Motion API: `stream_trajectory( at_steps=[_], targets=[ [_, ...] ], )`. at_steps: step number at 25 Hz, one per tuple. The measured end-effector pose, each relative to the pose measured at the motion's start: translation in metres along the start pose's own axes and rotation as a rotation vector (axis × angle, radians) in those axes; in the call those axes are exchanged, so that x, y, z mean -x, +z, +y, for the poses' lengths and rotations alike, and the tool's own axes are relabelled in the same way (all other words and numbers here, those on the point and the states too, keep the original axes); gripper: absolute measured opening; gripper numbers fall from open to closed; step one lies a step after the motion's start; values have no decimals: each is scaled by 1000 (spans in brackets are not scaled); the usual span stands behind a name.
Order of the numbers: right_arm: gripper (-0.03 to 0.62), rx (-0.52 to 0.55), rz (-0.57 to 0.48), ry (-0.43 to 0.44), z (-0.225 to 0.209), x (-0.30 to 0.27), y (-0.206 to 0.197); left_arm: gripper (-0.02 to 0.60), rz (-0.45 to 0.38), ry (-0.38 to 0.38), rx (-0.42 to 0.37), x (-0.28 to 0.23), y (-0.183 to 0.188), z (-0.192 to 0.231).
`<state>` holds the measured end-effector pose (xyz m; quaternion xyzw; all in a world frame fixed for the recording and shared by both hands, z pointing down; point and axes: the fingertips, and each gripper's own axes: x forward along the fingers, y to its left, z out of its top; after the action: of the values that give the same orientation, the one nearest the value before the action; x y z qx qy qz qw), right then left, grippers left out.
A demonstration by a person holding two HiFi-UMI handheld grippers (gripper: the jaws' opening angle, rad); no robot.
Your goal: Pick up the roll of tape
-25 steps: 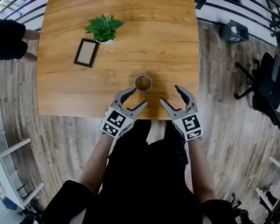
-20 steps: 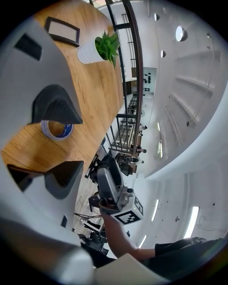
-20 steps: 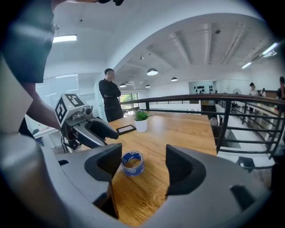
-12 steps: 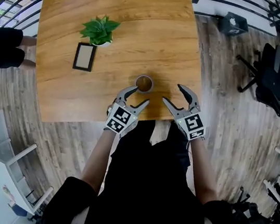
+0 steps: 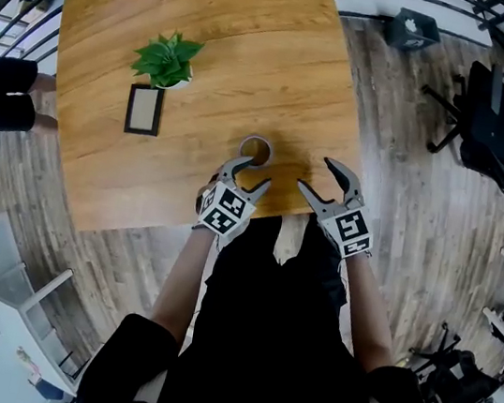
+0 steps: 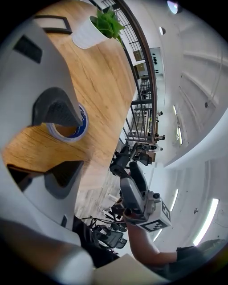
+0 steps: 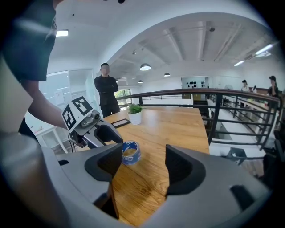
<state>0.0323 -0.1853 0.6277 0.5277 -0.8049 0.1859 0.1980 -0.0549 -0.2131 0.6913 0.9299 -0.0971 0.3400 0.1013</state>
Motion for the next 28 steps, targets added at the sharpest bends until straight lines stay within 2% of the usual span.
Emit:
stream_trajectory(
  at_steps=[7, 16, 28],
  targets=[
    [318, -22, 11, -35, -3, 11, -7, 256, 69, -24, -24, -18, -12, 1],
    [314, -36, 40, -37, 1, 13, -20, 250, 105, -42, -10, -36, -25, 8],
    [311, -25, 44, -42, 1, 14, -17, 171, 135, -55, -54, -46, -27, 5]
  ],
)
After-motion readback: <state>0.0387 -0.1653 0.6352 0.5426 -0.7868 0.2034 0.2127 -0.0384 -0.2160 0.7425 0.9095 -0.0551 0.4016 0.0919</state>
